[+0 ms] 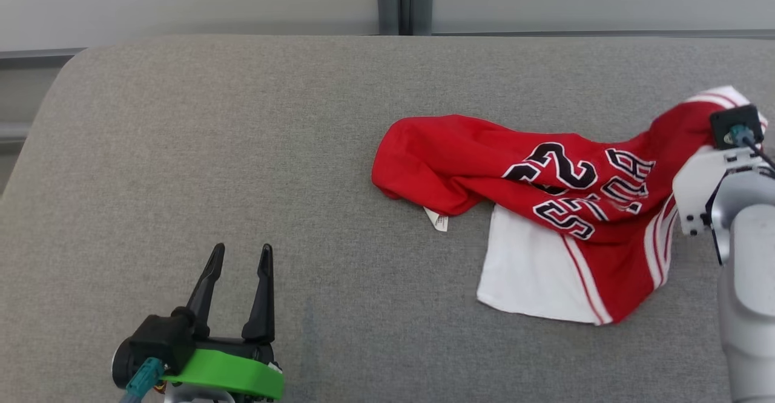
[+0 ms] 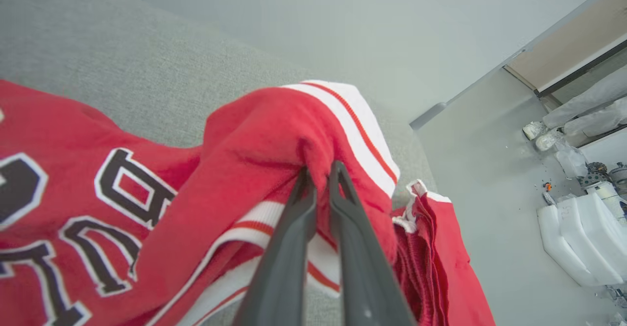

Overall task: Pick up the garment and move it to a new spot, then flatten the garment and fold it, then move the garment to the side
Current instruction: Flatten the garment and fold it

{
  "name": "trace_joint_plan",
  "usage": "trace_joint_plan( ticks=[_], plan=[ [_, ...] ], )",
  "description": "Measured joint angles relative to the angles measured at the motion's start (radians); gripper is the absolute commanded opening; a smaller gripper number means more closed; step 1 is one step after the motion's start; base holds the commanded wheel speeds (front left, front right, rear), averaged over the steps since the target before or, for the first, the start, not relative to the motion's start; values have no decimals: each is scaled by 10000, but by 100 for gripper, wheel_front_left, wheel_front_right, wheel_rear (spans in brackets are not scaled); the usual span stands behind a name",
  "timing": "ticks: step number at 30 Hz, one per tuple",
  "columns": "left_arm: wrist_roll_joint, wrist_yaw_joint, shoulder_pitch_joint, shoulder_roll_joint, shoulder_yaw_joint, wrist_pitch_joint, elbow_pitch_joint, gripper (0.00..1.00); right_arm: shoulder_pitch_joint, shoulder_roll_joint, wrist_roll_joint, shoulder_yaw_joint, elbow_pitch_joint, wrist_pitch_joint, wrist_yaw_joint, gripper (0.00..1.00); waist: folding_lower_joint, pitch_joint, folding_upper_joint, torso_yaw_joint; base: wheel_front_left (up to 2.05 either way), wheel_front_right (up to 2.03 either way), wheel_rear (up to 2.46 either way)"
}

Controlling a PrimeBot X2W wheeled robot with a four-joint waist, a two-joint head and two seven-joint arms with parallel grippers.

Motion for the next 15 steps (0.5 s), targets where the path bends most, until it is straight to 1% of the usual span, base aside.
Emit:
trace_joint_plan(
  ticks=[5,9,10,11,12,15],
  plan=[
    [0,0,-79,-38,-240,0,-17,100,-1446,-228,-658,-295,667,-612,-2,0,0,64,0,338,0,0,0],
    [0,0,-173,-58,-405,2,-35,100,-2371,-234,-1083,-813,934,-1463,-2,0,0,161,0,700,0,0,0],
    [0,0,-198,-63,-441,2,-40,100,-2557,-247,-1210,-905,1081,-1620,-2,4,0,194,0,801,0,0,0],
    [-2,0,-204,-65,-468,2,-40,100,-2667,-249,-1308,-932,1315,-1714,-4,88,0,228,0,901,0,0,0],
    [-2,0,-206,-69,-495,0,-38,100,-2712,-242,-1350,-970,1555,-1687,-2,100,0,256,0,985,0,0,0],
    [-4,0,-209,-81,-504,0,-33,100,-2733,-134,-1475,-970,2243,-1745,-2,100,0,345,0,1247,0,0,0]
  ],
)
